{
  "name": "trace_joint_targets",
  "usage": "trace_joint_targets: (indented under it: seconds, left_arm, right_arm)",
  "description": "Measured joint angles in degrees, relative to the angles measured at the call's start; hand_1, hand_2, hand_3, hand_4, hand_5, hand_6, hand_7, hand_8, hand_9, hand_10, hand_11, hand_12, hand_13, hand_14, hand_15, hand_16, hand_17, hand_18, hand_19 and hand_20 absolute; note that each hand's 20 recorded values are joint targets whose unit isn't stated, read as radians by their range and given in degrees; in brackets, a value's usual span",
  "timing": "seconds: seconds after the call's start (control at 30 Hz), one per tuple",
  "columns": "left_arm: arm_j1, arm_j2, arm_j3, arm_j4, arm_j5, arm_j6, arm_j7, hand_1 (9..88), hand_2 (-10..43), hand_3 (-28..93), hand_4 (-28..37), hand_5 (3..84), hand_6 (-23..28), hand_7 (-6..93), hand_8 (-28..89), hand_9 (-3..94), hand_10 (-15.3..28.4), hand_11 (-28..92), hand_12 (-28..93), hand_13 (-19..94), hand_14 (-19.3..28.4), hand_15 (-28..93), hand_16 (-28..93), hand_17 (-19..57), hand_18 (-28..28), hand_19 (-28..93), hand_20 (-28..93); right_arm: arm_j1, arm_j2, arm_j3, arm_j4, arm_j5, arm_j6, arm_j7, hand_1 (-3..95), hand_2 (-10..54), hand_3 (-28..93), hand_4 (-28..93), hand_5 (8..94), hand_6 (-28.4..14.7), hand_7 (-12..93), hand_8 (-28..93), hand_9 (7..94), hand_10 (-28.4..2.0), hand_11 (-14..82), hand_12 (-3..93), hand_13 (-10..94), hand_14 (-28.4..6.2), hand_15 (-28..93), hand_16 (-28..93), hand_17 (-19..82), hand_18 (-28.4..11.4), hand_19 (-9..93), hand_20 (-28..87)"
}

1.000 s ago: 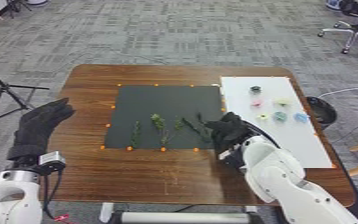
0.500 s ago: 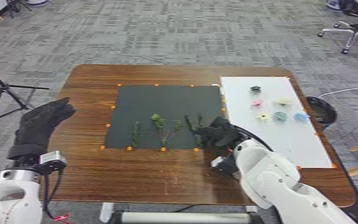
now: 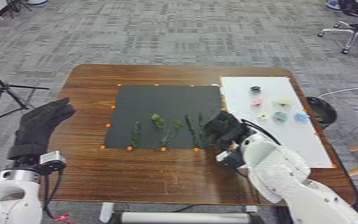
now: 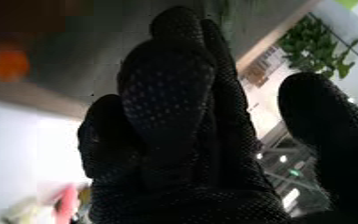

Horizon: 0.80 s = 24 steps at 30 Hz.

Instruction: Arrange flowers

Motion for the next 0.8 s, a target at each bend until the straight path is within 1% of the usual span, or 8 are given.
trace_joint_targets:
  seconds: [0.07,0.17,0.33,0.37,0.47,0.57,0.73,0.8]
  left_arm:
    - [0.01,-0.02,0.03,-0.01,0.00,0.01,0.00,28.1,-0.1,70,-24.3,50.5,3.9,13.1,-7,48.6,14.9,20,12,37,18.8,24,0,6.3,13.2,11,20]
    - [0.04,-0.03,0.04,-0.03,0.00,0.02,0.00,28.2,-0.1,70,-24.3,50.5,3.8,13.1,-7,48.6,14.9,20,12,38,18.8,24,0,6.3,13.2,11,20]
    - [0.08,-0.06,0.04,-0.05,0.00,0.03,0.00,28.2,-0.1,70,-24.2,50.5,3.8,13.1,-7,48.6,14.8,20,12,38,18.8,24,0,6.3,13.2,11,20]
    - [0.08,-0.07,0.04,-0.05,0.00,0.03,0.00,28.2,-0.1,70,-24.1,50.5,3.9,13.1,-7,48.6,14.9,20,12,38,18.8,24,0,6.3,13.2,11,20]
    - [0.10,-0.11,0.04,-0.06,0.00,0.04,0.00,28.2,-0.1,70,-24.0,50.5,3.9,13.1,-7,48.6,14.9,20,12,38,18.8,24,0,6.4,13.2,11,20]
    - [0.10,-0.16,0.03,-0.07,0.00,0.04,0.00,28.4,-0.2,70,-24.0,50.5,3.9,13.0,-7,48.6,14.9,20,12,37,18.7,24,0,6.3,13.2,11,20]
    - [0.08,-0.21,0.08,-0.07,0.02,0.03,0.02,28.7,-0.4,69,-23.9,50.5,3.9,13.1,-7,48.6,14.8,20,12,37,18.7,24,0,6.3,13.2,11,20]
    - [0.07,-0.23,0.13,-0.07,0.03,0.03,0.02,28.7,-0.5,69,-23.8,50.5,3.8,13.1,-7,48.6,14.9,20,12,38,18.8,24,0,6.3,13.2,11,20]
  right_arm:
    - [0.69,0.53,0.75,0.00,0.43,0.78,-0.78,43.6,9.9,69,16,73.3,-5.8,16,17,85.8,-14.0,20.3,21.3,94,-4.4,44,33,64,-11.5,93,37]
    - [2.30,1.13,1.51,0.14,1.12,2.76,-1.47,55.0,9.7,62,5,70.0,-6.2,13,20,84.5,-14.6,19.2,20.9,94,-3.8,44,33,64,-10.3,92,36]
    - [4.98,1.59,3.15,0.23,0.28,3.54,-0.64,58.9,10.4,58,0,67.6,-5.6,11,20,81.8,-14.5,17.8,20.9,93,-3.3,43,34,63,-9.8,92,37]
    - [5.32,1.72,3.53,0.22,-0.08,3.54,-0.50,59.7,7.5,56,-1,67.5,-5.3,11,20,81.4,-13.9,17.4,21.9,93,-3.3,43,35,63,-9.9,92,38]
    - [6.47,2.30,3.77,0.32,-1.71,3.69,-0.28,57.6,-1.5,50,-6,66.9,-5.1,11,20,80.2,-13.1,15.6,24.6,92,-3.9,41,36,62,-10.7,90,40]
    - [8.31,2.92,2.65,1.54,-4.94,4.75,-0.66,48.1,-8.7,56,-11,63.5,-4.0,15,1,73.9,-14.4,16.2,20.4,85,-6.0,40,34,53,-14.7,85,43]
    - [11.66,3.83,0.28,6.14,-14.19,5.53,-3.88,38.0,-9.5,53,-16,57.4,-5.0,12,-4,60.6,-17.5,11.3,19.3,71,-11.5,36,31,39,-20.5,74,45]
    - [12.06,3.97,0.73,7.38,-15.40,4.83,-4.71,40.3,-9.5,43,-25,56.6,-5.5,11,-3,59.2,-17.8,10.3,19.5,69,-12.4,36,30,37,-21.2,70,49]
